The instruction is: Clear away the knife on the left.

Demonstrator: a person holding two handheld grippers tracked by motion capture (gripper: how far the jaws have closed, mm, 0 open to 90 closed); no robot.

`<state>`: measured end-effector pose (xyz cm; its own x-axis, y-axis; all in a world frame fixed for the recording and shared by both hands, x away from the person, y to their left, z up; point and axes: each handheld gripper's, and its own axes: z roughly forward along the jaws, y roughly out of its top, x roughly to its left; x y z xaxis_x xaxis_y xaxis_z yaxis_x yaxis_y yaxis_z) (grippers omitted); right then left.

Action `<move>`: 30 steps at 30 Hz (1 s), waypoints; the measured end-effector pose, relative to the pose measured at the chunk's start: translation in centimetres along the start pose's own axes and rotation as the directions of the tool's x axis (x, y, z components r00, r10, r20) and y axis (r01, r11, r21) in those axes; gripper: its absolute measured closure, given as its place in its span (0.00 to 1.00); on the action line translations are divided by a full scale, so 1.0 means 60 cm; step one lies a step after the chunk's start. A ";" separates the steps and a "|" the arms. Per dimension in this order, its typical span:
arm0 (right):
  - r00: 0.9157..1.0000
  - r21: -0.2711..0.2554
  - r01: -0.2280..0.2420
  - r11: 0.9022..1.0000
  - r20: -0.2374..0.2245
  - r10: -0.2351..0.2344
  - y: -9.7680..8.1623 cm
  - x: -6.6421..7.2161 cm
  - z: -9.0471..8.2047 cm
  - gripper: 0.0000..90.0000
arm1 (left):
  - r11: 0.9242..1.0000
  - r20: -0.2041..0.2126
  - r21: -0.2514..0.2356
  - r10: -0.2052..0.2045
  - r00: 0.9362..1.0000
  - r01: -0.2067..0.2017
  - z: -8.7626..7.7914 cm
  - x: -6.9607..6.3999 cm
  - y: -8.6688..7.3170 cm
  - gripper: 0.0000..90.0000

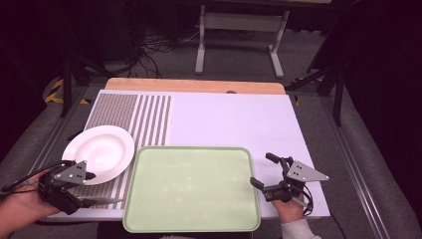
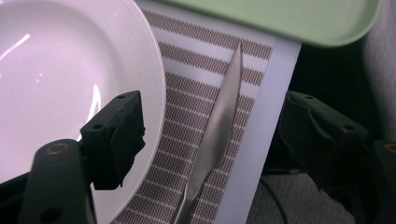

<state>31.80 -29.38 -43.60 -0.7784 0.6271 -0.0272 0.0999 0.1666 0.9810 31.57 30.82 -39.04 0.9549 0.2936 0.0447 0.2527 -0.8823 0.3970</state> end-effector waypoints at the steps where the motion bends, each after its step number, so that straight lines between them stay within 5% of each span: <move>1: 1.000 0.001 0.000 1.000 0.000 0.000 0.000 0.000 0.000 0.02 | 1.000 -0.001 0.012 0.006 1.000 -0.006 0.001 0.001 -0.002 0.27; 16: 1.000 0.003 -0.006 1.000 -0.009 0.006 -0.001 0.000 0.002 0.02 | 0.980 0.021 0.190 0.056 0.998 -0.059 0.016 0.012 -0.029 0.44; 23: 1.000 0.004 -0.006 1.000 -0.010 0.006 -0.001 0.000 0.002 0.02 | 0.963 0.033 0.255 0.084 0.996 -0.089 0.023 0.018 -0.033 0.51; 24: 1.000 0.003 -0.006 1.000 -0.010 0.006 -0.001 0.000 0.002 0.02 | 0.951 0.038 0.287 0.104 0.994 -0.111 0.028 0.020 -0.034 0.53; 30: 1.000 0.002 -0.008 1.000 -0.013 0.008 -0.001 0.000 0.002 0.02 | 0.929 0.051 0.343 0.131 0.990 -0.141 0.037 0.023 -0.035 0.62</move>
<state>31.90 -29.29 -43.69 -0.7858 0.6182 -0.0171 0.1072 0.1634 0.9807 32.69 32.28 -41.82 0.9865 0.1562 0.0493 0.1538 -0.9869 0.0485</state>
